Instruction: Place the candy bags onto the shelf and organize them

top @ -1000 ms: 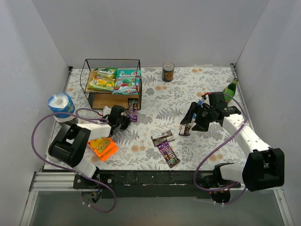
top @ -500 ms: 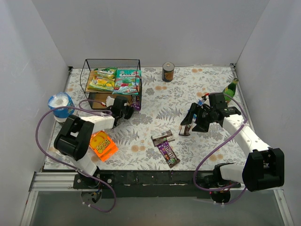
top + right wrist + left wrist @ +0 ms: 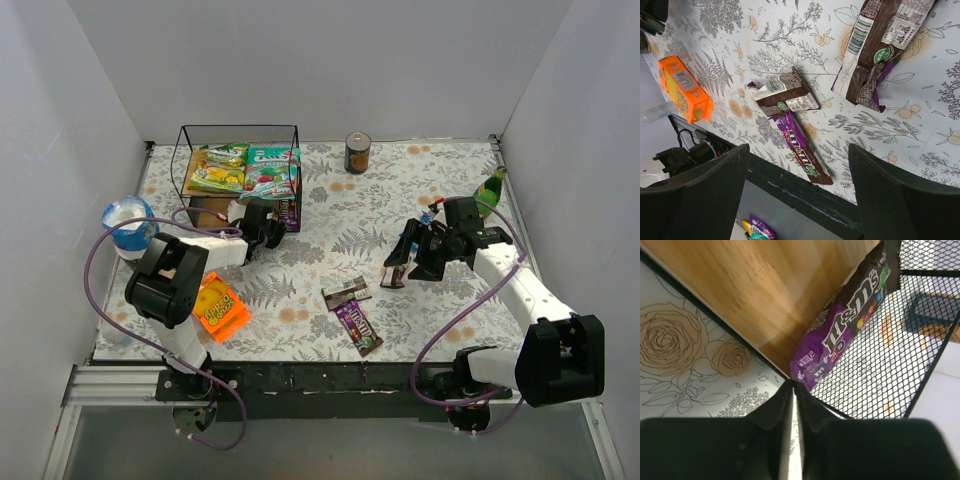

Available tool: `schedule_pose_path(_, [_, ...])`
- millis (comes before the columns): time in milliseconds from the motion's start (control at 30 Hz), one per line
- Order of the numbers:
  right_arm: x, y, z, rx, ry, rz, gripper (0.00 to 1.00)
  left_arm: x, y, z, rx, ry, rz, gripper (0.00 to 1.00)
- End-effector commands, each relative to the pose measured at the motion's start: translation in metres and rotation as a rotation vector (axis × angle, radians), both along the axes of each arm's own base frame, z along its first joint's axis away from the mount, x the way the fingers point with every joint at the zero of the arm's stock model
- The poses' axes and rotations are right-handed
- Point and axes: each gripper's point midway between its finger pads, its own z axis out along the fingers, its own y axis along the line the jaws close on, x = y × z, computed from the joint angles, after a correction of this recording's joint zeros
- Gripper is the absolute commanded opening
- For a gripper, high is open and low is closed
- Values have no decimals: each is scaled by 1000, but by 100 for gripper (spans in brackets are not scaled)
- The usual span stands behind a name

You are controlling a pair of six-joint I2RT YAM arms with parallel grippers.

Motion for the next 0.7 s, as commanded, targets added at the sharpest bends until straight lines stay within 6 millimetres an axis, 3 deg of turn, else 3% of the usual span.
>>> schedule_pose_path(0, [0,0,4,12,-23,8,87,13,1,20,5,-58,-4,14])
schedule_pose_path(200, [-3,3,2,33,-18,14,87,9,5,45,10,-119,-9,42])
schedule_pose_path(433, [-3,1,0,26,-16,11,87,-4,7,58,-6,-137,-21,48])
schedule_pose_path(500, [-4,1,0,21,-16,15,87,-13,6,66,-25,-144,-35,50])
schedule_pose_path(667, [-4,0,-2,12,-18,19,88,-46,7,59,-25,-105,-78,54])
